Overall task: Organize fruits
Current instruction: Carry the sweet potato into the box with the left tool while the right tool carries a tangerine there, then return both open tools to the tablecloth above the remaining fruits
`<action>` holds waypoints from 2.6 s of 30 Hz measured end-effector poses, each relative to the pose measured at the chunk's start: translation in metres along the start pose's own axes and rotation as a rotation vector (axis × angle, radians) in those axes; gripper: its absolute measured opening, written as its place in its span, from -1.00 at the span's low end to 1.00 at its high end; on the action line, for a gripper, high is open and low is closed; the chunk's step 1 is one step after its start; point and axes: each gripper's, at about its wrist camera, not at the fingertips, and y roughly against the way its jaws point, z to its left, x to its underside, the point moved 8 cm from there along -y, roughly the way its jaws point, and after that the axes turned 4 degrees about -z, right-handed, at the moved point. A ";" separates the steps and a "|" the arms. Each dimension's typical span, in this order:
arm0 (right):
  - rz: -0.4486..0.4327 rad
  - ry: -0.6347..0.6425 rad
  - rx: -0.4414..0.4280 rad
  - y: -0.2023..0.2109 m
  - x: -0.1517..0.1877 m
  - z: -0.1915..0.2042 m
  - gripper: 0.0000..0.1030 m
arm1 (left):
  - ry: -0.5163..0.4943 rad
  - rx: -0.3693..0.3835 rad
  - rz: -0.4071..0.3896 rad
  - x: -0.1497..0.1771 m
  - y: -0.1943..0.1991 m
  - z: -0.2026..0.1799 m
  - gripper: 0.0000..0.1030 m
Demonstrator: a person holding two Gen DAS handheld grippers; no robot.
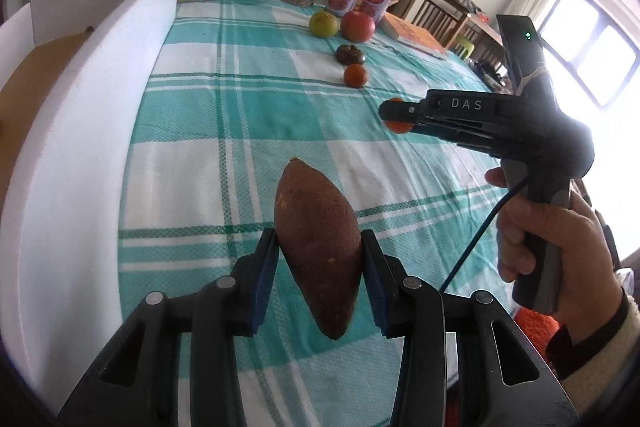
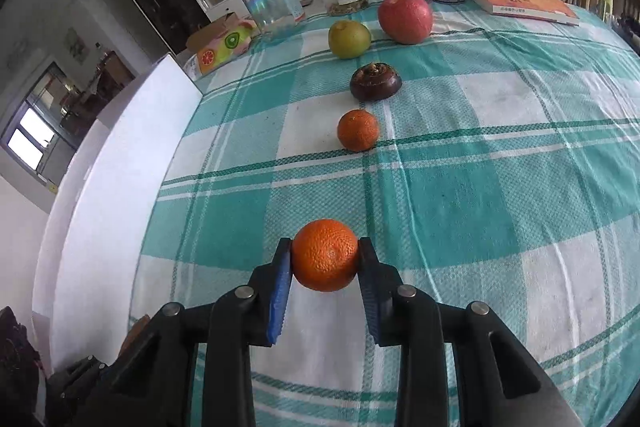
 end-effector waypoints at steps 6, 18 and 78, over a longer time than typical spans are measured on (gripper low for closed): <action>0.004 0.092 -0.210 0.032 0.010 0.104 -0.38 | -0.002 0.133 -0.089 -0.024 0.084 -0.018 -0.18; 0.189 0.460 -0.431 0.018 0.107 0.298 -0.36 | 0.254 -0.392 -0.201 -0.022 0.153 0.188 -0.18; -0.233 -0.087 0.519 0.063 0.030 -0.129 0.89 | -0.203 -0.298 -0.036 -0.046 -0.126 -0.012 0.87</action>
